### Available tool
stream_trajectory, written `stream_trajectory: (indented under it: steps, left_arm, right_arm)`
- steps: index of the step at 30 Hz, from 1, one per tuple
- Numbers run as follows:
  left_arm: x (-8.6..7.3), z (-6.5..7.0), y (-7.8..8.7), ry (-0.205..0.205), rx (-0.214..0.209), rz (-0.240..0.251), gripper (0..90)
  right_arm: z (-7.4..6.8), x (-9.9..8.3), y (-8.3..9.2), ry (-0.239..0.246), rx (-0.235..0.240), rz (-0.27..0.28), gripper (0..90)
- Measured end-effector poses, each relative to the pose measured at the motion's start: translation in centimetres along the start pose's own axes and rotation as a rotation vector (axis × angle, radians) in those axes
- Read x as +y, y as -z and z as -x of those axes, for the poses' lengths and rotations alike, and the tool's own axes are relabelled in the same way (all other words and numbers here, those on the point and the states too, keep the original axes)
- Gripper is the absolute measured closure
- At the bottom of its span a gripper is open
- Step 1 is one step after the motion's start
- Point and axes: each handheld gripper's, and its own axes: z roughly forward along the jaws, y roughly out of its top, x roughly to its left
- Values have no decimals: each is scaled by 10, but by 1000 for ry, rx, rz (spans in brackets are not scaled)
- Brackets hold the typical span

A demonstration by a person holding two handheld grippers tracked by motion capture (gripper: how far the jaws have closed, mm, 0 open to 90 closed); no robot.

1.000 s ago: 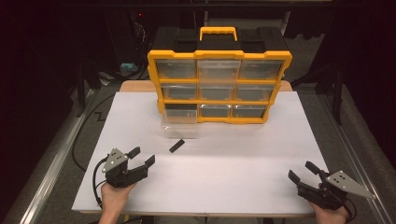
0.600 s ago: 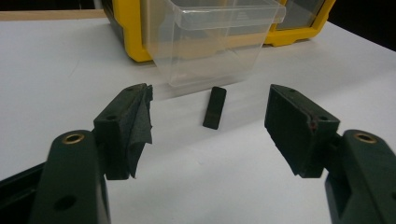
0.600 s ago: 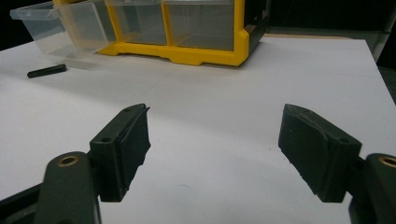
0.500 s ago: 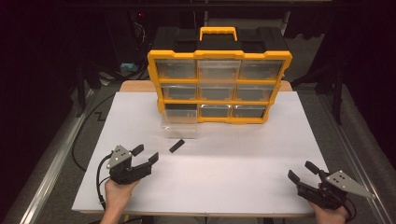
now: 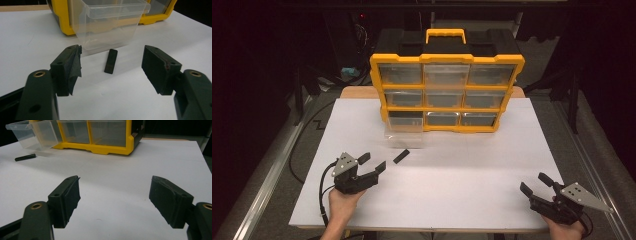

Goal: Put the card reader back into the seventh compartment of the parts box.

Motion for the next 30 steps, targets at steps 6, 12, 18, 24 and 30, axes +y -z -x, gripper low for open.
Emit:
stream_trajectory:
  steps: [6,12,18,24,30]
  left_arm:
    - [3,2,-5,-8,-4,-6,324]
    - [9,4,-11,-16,-7,-14,329]
    - [14,7,-18,-22,-11,-26,336]
    - [18,9,-26,-37,-6,-68,342]
    - [26,11,-34,-25,6,-135,362]
  right_arm:
    - [0,0,0,-2,0,0,248]
    - [0,0,0,2,0,1,248]
    - [0,0,0,2,-1,-1,248]
    - [0,0,0,-5,-2,-5,248]
    - [0,0,0,-3,-2,-6,248]
